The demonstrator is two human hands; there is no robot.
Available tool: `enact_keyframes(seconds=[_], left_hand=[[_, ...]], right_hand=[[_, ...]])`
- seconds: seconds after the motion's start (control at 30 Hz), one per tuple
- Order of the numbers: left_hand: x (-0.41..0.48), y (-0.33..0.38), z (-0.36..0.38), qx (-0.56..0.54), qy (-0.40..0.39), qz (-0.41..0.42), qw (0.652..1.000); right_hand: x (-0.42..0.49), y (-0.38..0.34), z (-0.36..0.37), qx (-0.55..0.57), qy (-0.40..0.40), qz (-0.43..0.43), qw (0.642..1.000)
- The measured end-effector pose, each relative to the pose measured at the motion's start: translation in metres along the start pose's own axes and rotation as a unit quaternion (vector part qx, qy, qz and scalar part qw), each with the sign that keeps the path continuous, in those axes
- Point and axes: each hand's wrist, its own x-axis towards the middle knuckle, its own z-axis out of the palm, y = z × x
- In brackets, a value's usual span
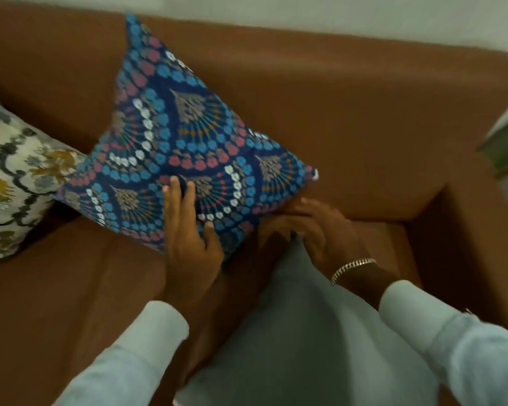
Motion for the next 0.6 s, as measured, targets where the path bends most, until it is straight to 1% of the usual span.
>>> enact_keyframes(seconds=[0.07,0.1,0.17,0.23,0.3,0.37,0.47,0.53,0.57,0.6], left_hand=[[-0.047,0.005,0.014,-0.007,-0.060,0.029,0.998],[-0.070,0.007,0.021,0.001,-0.100,0.058,0.993],[-0.125,0.012,0.029,0.010,-0.185,0.113,0.976],[-0.175,0.015,0.029,0.013,-0.240,0.148,0.959],[-0.212,0.013,0.024,0.049,-0.267,0.166,0.948],[-0.240,0.001,0.017,0.093,-0.280,0.178,0.939],[-0.275,-0.032,0.006,0.139,-0.310,0.236,0.911],[-0.286,-0.052,0.003,0.193,-0.330,0.262,0.886],[-0.286,-0.055,0.003,0.218,-0.342,0.257,0.877],[-0.282,-0.051,0.007,0.236,-0.341,0.236,0.879]], right_hand=[[-0.059,0.023,-0.003,-0.029,-0.040,0.031,0.998],[-0.084,0.034,-0.005,-0.039,-0.064,0.047,0.996],[-0.136,0.052,-0.013,-0.062,-0.096,0.063,0.991],[-0.178,0.063,-0.021,-0.094,-0.123,0.077,0.985],[-0.209,0.071,-0.027,-0.121,-0.141,0.104,0.977],[-0.237,0.079,-0.029,-0.166,-0.177,0.139,0.960],[-0.269,0.090,-0.022,-0.229,-0.227,0.145,0.935],[-0.277,0.097,-0.014,-0.230,-0.236,0.134,0.934],[-0.277,0.098,-0.013,-0.219,-0.234,0.127,0.939],[-0.274,0.099,-0.014,-0.186,-0.221,0.128,0.949]])
